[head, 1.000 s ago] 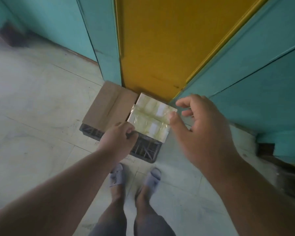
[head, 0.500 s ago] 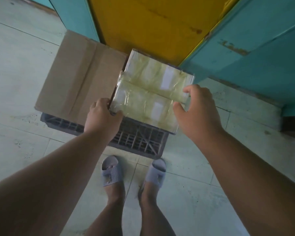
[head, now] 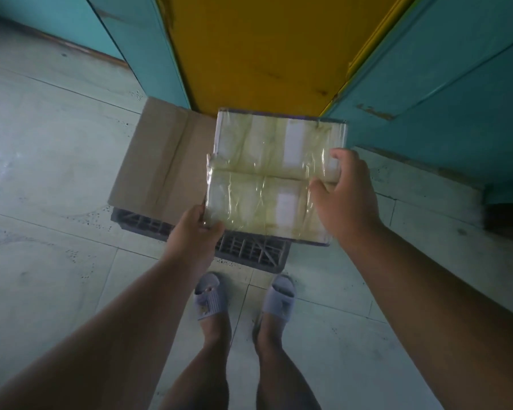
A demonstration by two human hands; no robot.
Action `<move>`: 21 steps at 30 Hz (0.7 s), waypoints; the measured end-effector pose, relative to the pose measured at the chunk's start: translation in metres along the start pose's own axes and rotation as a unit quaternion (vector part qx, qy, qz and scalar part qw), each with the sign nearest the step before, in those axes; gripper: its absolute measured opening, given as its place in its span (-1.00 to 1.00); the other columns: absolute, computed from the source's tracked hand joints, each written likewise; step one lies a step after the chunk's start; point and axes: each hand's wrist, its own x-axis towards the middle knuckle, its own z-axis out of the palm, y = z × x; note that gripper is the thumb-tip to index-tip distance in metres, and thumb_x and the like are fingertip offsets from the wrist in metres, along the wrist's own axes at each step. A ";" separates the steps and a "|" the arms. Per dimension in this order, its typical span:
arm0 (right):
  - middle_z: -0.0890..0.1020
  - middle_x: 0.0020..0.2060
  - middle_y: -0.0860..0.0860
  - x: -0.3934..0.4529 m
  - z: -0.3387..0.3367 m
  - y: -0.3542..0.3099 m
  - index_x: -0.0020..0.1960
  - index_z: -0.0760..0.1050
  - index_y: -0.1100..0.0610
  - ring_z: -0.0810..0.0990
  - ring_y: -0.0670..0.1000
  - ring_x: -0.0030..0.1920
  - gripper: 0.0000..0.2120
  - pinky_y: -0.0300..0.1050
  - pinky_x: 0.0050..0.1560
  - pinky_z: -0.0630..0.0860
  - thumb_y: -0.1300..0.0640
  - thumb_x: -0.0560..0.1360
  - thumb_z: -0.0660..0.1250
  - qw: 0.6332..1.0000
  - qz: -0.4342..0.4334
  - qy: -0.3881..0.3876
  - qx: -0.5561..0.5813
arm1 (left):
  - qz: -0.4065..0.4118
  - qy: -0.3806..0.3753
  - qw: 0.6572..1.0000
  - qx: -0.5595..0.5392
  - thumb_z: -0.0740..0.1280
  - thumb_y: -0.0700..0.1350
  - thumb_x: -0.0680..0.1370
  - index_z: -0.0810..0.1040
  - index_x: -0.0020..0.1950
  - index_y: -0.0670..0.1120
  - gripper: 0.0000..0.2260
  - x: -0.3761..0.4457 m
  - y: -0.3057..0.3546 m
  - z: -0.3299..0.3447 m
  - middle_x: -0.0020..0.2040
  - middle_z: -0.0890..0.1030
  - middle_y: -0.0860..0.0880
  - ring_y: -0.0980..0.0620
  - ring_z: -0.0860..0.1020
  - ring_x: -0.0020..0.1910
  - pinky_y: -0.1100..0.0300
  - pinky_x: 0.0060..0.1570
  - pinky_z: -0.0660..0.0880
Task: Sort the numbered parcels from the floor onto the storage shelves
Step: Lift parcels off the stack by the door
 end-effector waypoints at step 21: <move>0.37 0.36 -0.18 -0.283 -0.252 -0.165 0.46 0.23 -0.07 0.46 -0.05 0.31 -0.40 0.06 0.25 0.50 -0.04 0.51 0.40 0.989 -0.064 0.091 0.101 | 0.191 -0.160 0.968 0.019 0.32 -0.18 0.62 0.50 0.24 -0.14 -0.80 -0.281 0.111 -0.205 0.15 0.60 -0.14 -0.12 0.59 0.14 -0.11 0.24 0.54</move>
